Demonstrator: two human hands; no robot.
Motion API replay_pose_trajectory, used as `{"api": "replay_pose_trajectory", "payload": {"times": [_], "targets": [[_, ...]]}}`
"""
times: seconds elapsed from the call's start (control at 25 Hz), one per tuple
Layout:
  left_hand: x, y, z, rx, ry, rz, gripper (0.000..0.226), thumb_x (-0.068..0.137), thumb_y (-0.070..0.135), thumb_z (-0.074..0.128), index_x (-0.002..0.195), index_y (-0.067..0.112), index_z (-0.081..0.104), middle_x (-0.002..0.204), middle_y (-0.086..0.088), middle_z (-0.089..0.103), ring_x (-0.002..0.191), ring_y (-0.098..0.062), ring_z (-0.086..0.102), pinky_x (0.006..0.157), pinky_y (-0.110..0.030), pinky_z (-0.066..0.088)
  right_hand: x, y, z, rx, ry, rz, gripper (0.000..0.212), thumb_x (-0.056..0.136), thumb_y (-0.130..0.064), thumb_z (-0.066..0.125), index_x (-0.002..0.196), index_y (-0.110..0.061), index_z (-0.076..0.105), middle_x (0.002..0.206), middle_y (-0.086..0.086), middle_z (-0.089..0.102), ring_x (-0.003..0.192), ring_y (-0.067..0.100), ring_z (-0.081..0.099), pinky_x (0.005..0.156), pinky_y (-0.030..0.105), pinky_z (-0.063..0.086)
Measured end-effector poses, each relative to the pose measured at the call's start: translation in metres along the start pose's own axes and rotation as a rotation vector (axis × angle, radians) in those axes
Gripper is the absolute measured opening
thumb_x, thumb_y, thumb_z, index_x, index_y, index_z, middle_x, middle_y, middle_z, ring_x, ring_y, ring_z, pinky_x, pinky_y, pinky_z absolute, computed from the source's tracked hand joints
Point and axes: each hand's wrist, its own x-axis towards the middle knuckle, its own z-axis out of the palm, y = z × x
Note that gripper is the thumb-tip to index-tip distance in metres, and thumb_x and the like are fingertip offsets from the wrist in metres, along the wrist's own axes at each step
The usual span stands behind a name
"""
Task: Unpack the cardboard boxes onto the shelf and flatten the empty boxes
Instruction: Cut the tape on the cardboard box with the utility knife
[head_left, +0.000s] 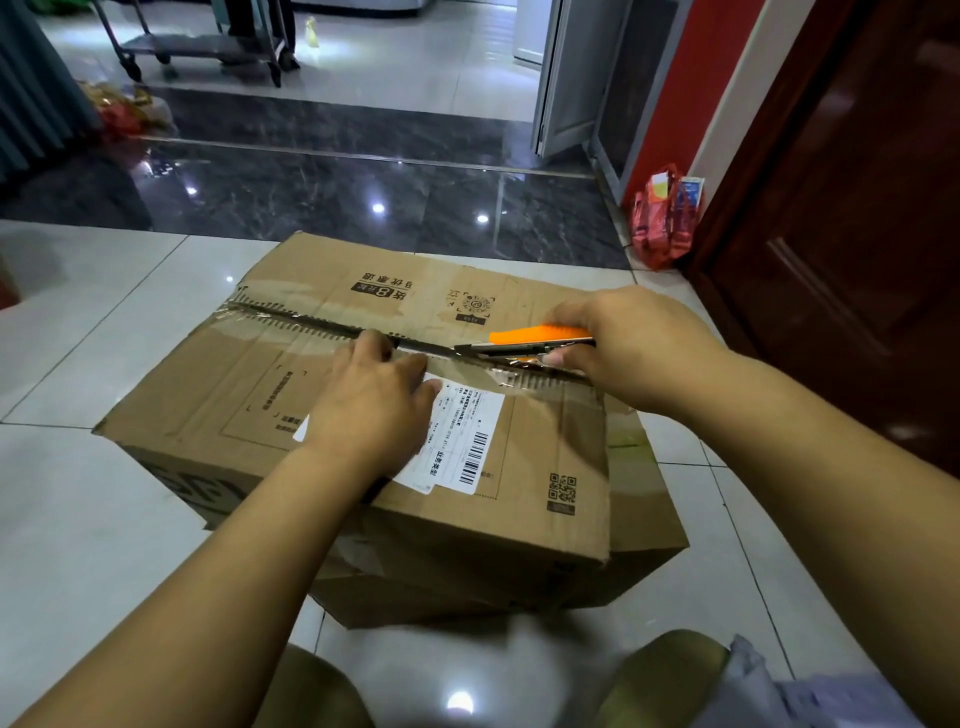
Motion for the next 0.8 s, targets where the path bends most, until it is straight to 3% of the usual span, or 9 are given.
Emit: {"api": "replay_pose_trajectory", "payload": {"times": [0.24,0.48,0.64,0.8], "targets": [[0.000,0.019,0.008,-0.036,0.117,0.134,0.035,0.095,0.031,0.048,0.118,0.013,0.066,0.123,-0.008,0.052,0.110,-0.027,0.049,0.093,-0.039,0.042,-0.017,0.026,-0.004,0.005,-0.009,0.046,0.022,0.091,-0.043,0.059,0.112,-0.038,0.061,0.099,-0.006,0.064,0.090,0.019,0.057,0.075,0.037,0.050],[0.005,0.053,0.016,-0.026,0.090,0.249,0.034,0.094,0.037,0.052,0.115,0.016,0.069,0.121,-0.007,0.056,0.113,-0.029,0.046,0.093,-0.037,0.040,-0.042,0.048,-0.005,0.030,-0.018,0.111,0.027,0.092,-0.041,0.059,0.118,-0.037,0.062,0.103,-0.005,0.065,0.094,0.019,0.057,0.080,0.042,0.052],[0.007,0.067,0.022,-0.080,0.099,0.279,0.029,0.094,0.031,0.055,0.108,0.012,0.072,0.113,-0.008,0.059,0.108,-0.032,0.049,0.088,-0.036,0.042,-0.059,0.061,-0.004,0.048,-0.002,0.150,0.030,0.092,-0.040,0.060,0.122,-0.037,0.060,0.111,-0.005,0.065,0.100,0.019,0.056,0.083,0.042,0.052],[0.008,0.073,0.025,-0.044,0.097,0.306,0.032,0.096,0.033,0.050,0.114,0.013,0.067,0.114,-0.006,0.057,0.108,-0.028,0.049,0.088,-0.034,0.040,-0.072,0.070,0.000,0.082,0.026,0.181,0.033,0.093,-0.038,0.060,0.125,-0.035,0.059,0.115,-0.003,0.064,0.102,0.021,0.055,0.084,0.041,0.050]]}}
